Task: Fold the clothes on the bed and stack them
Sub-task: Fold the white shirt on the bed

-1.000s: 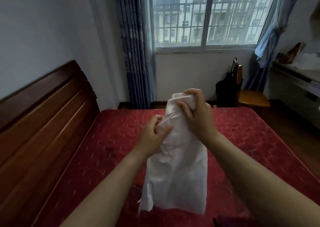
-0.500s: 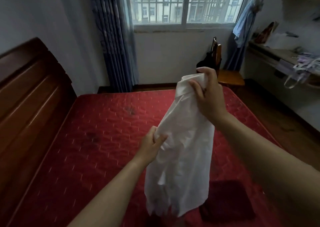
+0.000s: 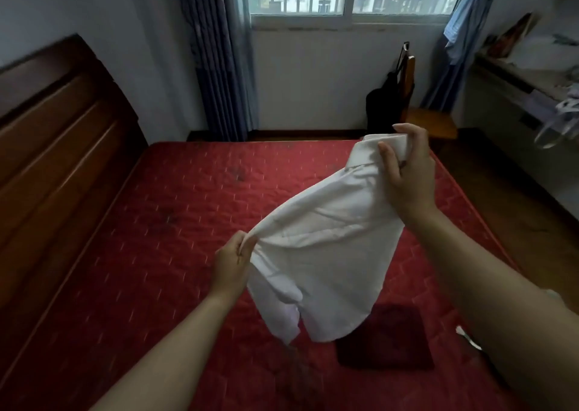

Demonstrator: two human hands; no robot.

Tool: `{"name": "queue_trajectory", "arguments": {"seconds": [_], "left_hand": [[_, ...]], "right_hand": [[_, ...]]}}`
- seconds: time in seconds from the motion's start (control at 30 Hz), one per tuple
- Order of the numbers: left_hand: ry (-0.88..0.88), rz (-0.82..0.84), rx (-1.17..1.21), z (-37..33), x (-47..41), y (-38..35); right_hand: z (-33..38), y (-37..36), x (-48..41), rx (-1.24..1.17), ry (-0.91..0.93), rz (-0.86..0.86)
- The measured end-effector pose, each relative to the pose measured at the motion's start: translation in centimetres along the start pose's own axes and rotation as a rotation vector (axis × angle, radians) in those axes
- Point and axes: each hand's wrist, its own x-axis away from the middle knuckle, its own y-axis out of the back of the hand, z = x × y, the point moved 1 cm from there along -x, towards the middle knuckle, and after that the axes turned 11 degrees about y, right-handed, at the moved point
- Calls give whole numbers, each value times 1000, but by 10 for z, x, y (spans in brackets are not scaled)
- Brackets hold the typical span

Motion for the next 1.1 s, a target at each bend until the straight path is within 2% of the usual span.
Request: {"name": "queue_trajectory", "arguments": {"seconds": [0.1, 0.27, 0.4, 0.5, 0.7, 0.9, 1.1], "left_hand": [[-2, -49, -20, 2, 15, 25], [-87, -1, -98, 8, 44, 82], [-49, 41, -141, 27, 87, 135], [-36, -8, -125, 36, 118, 169], [-66, -45, -134, 37, 133, 194], [-40, 27, -197, 64, 92, 177], [142, 50, -229, 157, 10, 113]], "right_hand": [[18, -6, 15, -28, 11, 6], [58, -4, 46, -34, 6, -45], [104, -11, 96, -12, -7, 25], [138, -17, 123, -20, -19, 15], [165, -15, 136, -53, -56, -38], [127, -59, 122, -18, -101, 30], [0, -185, 121, -19, -195, 196]]}}
